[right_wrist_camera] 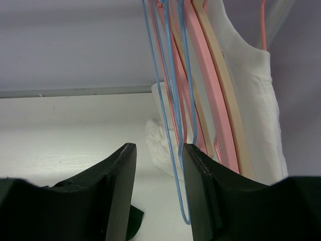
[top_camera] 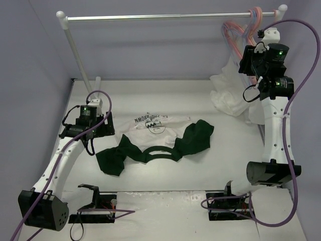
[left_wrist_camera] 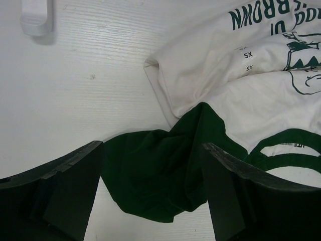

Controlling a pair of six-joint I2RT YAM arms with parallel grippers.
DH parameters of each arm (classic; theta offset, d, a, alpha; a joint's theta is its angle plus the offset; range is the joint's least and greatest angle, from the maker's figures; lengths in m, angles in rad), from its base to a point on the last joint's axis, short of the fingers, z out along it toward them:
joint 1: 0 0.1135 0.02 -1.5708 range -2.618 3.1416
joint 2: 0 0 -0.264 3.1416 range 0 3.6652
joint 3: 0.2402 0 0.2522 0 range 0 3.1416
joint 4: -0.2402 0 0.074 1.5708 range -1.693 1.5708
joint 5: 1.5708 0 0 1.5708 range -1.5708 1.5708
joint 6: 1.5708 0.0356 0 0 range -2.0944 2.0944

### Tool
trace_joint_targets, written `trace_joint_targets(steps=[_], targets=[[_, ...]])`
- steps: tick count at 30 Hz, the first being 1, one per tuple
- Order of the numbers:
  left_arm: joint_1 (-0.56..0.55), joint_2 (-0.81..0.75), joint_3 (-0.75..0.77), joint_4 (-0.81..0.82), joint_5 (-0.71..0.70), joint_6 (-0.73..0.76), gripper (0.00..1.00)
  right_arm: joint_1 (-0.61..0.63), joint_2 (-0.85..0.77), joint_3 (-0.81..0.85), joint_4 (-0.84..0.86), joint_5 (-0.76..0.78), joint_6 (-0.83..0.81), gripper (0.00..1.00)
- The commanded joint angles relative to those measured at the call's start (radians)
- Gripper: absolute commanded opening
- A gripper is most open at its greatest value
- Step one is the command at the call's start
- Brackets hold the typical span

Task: Place the t-shirt on the hanger
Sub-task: Pick up the hanger from the clothesline.

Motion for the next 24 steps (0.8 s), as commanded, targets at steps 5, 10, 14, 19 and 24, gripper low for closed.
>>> trace_joint_targets(steps=[5, 10, 14, 19, 24], targets=[[0.004, -0.007, 0.035, 0.054, 0.030, 0.013, 0.77, -0.024, 0.033, 0.024, 0.079, -0.025, 0.013, 0.38], [0.004, -0.006, 0.035, 0.053, 0.035, 0.013, 0.77, -0.024, 0.036, 0.026, 0.104, 0.006, 0.012, 0.37], [0.004, -0.003, 0.036, 0.053, 0.041, 0.015, 0.77, -0.024, 0.048, 0.033, 0.103, 0.019, 0.006, 0.37], [0.005, 0.003, 0.035, 0.054, 0.047, 0.015, 0.77, -0.024, 0.068, 0.019, 0.112, 0.023, 0.000, 0.35], [0.005, 0.006, 0.035, 0.051, 0.047, 0.015, 0.77, -0.024, 0.071, 0.004, 0.142, 0.038, -0.008, 0.34]])
